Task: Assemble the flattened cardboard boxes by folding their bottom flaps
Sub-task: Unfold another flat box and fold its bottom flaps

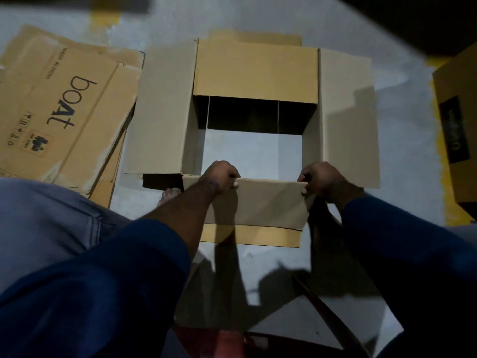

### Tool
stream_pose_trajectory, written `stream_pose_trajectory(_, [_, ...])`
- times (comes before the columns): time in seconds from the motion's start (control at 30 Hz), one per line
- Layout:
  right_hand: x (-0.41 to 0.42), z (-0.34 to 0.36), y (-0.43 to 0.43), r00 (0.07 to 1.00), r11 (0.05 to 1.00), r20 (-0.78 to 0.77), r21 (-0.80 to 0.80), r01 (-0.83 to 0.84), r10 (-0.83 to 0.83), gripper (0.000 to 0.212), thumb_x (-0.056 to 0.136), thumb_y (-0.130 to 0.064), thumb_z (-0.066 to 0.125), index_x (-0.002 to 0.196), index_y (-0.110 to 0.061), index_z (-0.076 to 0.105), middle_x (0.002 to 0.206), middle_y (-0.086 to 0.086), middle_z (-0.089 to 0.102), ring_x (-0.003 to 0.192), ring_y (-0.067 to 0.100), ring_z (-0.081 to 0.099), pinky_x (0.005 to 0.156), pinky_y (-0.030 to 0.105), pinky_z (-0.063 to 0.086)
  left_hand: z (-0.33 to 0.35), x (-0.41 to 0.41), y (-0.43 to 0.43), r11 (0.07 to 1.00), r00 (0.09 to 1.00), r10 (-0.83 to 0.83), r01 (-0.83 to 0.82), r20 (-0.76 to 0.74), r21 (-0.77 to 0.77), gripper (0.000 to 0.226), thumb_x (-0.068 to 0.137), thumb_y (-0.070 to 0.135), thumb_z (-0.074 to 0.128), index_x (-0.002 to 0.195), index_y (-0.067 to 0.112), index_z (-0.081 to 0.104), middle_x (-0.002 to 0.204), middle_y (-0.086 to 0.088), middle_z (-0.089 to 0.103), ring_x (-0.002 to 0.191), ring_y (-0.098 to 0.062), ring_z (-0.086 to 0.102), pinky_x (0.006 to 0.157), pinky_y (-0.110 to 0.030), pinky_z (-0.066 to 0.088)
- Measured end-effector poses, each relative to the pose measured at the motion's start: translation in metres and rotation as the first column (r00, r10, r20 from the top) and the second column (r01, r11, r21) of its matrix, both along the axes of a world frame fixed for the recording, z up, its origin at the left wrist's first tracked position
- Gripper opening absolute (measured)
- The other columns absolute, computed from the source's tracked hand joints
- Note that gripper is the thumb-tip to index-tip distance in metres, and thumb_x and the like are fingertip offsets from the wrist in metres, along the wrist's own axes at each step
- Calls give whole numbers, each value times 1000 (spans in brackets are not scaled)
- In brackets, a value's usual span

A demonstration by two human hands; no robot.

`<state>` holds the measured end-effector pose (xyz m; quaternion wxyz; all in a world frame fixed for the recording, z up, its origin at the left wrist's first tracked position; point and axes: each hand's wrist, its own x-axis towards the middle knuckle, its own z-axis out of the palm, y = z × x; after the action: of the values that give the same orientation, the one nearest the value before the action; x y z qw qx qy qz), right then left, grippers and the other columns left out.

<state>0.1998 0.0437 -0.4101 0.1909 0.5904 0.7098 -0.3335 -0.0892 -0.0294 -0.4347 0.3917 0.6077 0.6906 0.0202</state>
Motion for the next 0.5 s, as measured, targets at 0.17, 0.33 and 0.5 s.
stream_pose_trajectory(0.17, [-12,4,-8,989,987,132,136,-81,63,13,85,-7,76,88,-19,73,91,1,69,81,17,62,78,34,56,-2,3,-1,993,993,119,-119,6,-15,21,78,13,87,98,13,80,101,-4,74,91,-19,68,83,-29,55])
stream_pose_trajectory(0.33, [-15,3,-4,980,987,181,125,-100,77,12,82,-12,82,89,-18,74,93,3,68,84,19,62,77,34,55,1,7,4,987,988,155,-156,-16,-29,21,79,13,87,99,12,81,101,-4,77,94,-19,70,87,-30,57])
stream_pose_trajectory(0.5, [-28,5,11,938,975,279,23,-223,208,11,84,-11,78,91,-18,74,104,7,70,93,24,65,85,38,59,0,3,5,992,994,113,-113,-7,-49,21,81,16,86,100,12,81,101,-5,77,92,-17,70,85,-31,57])
